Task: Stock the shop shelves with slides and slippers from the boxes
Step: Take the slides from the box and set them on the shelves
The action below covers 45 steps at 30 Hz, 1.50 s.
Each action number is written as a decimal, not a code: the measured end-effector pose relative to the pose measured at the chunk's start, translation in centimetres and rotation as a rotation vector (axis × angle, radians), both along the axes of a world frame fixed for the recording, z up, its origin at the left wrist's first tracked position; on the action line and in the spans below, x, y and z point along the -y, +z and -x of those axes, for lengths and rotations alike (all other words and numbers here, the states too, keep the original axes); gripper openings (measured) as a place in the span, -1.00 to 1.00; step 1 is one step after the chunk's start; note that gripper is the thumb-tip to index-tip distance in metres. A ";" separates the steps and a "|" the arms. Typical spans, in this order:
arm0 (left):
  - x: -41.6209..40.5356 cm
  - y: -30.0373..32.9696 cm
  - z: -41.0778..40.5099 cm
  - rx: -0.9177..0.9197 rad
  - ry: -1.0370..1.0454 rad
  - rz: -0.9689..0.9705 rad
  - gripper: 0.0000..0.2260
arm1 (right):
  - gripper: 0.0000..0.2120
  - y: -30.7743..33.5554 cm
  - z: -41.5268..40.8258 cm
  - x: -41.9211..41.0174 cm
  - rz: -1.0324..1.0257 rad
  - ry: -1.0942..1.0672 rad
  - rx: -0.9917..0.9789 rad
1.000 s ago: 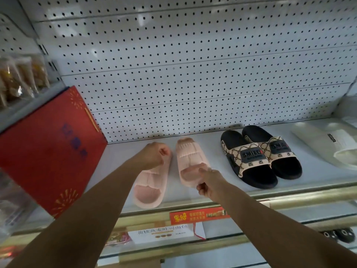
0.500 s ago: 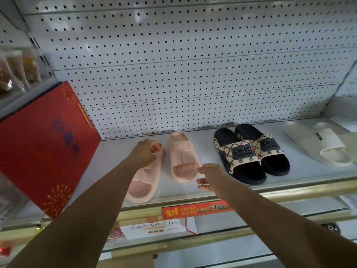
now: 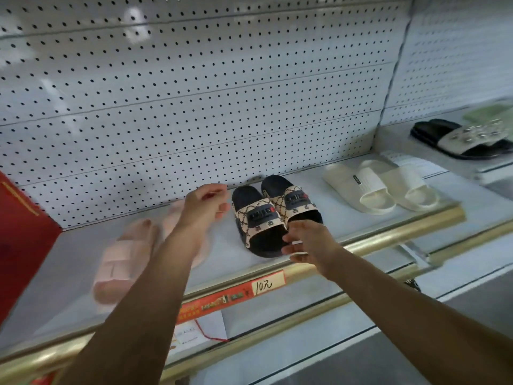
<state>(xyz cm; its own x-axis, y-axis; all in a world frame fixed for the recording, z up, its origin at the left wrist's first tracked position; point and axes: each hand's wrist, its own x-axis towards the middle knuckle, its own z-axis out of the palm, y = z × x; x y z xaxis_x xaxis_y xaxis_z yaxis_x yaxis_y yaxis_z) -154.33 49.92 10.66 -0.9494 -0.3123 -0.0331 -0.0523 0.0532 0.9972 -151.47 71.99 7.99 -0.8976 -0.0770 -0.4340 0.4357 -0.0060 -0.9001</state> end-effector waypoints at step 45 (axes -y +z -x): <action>-106.3 -6.2 22.1 0.726 -1.084 -0.347 -0.95 | -0.82 -5.0 7.6 -95.3 -0.280 -1.352 -0.108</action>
<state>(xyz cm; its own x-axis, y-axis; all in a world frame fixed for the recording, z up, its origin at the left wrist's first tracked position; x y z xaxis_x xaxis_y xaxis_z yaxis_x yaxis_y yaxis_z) -176.41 156.23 4.42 -0.4452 0.7042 -0.5530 -0.6624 0.1565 0.7326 -159.08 167.31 3.00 -0.2339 0.9484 -0.2143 0.1651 -0.1784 -0.9700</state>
